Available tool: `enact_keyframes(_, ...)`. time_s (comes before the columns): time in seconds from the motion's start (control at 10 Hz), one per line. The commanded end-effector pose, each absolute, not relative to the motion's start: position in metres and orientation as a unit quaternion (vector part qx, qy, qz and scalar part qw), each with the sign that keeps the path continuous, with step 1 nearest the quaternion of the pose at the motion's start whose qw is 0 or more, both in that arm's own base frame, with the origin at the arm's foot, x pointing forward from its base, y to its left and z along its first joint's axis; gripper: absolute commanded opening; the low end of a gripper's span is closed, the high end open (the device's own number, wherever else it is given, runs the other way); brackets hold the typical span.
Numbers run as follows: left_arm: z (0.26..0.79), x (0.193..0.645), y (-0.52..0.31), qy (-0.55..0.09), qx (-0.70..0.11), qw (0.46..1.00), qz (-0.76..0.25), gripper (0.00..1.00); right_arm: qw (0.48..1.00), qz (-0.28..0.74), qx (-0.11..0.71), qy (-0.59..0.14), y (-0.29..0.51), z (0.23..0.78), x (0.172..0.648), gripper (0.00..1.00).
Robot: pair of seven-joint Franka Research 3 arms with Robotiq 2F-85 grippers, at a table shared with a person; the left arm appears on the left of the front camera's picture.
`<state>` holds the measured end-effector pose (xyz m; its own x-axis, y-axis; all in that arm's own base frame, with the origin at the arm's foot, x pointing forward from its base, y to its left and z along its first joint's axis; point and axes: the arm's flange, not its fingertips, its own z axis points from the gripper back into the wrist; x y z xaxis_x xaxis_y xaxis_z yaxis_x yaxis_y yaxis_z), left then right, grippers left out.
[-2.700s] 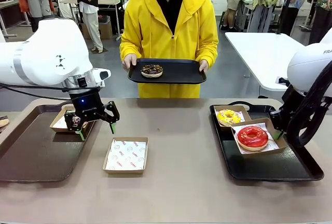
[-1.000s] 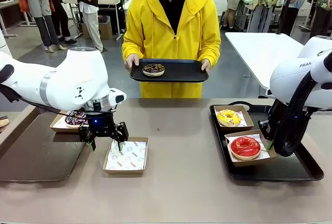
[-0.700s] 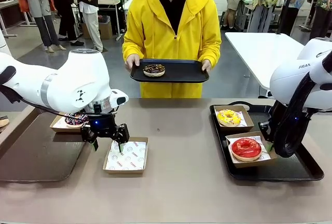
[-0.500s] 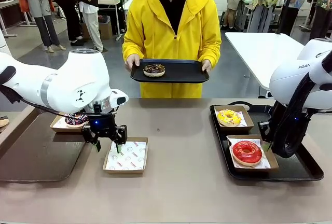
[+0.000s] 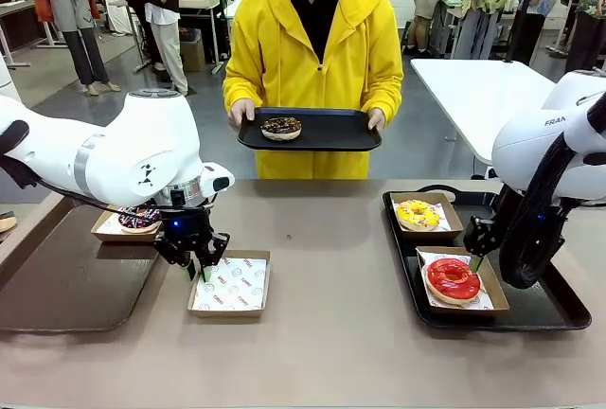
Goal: Individually package the donuts and arrange them on the tray.
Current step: Place the picked Paper togo box on the Handle tray while simultaneously picking up another Paper togo box from the table with the other hand.
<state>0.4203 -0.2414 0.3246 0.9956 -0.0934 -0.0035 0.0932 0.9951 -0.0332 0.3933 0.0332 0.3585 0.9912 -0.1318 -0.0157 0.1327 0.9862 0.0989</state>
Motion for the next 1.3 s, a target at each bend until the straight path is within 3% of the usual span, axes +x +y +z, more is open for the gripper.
enact_keyframes(0.0, 0.328, 0.420, -0.242, 0.004, -0.017, 0.999, -0.045, 0.00, 0.997, -0.062, 0.049, 0.009, 0.032, 0.359, 0.389, 1.00)
enact_keyframes(0.5, 0.346, 0.424, -0.248, 0.011, 0.002, 1.000, -0.027, 0.00, 0.994, -0.031, 0.102, 0.016, 0.019, 0.377, 0.375, 1.00)
enact_keyframes(0.8, 0.426, 0.450, -0.256, 0.008, -0.028, 0.999, -0.012, 0.00, 0.956, 0.057, 0.286, 0.022, -0.049, 0.438, 0.332, 1.00)
enact_keyframes(1.2, 0.501, 0.509, -0.284, -0.003, -0.030, 1.000, 0.007, 0.00, 0.879, 0.040, 0.474, -0.033, -0.169, 0.481, 0.296, 1.00)
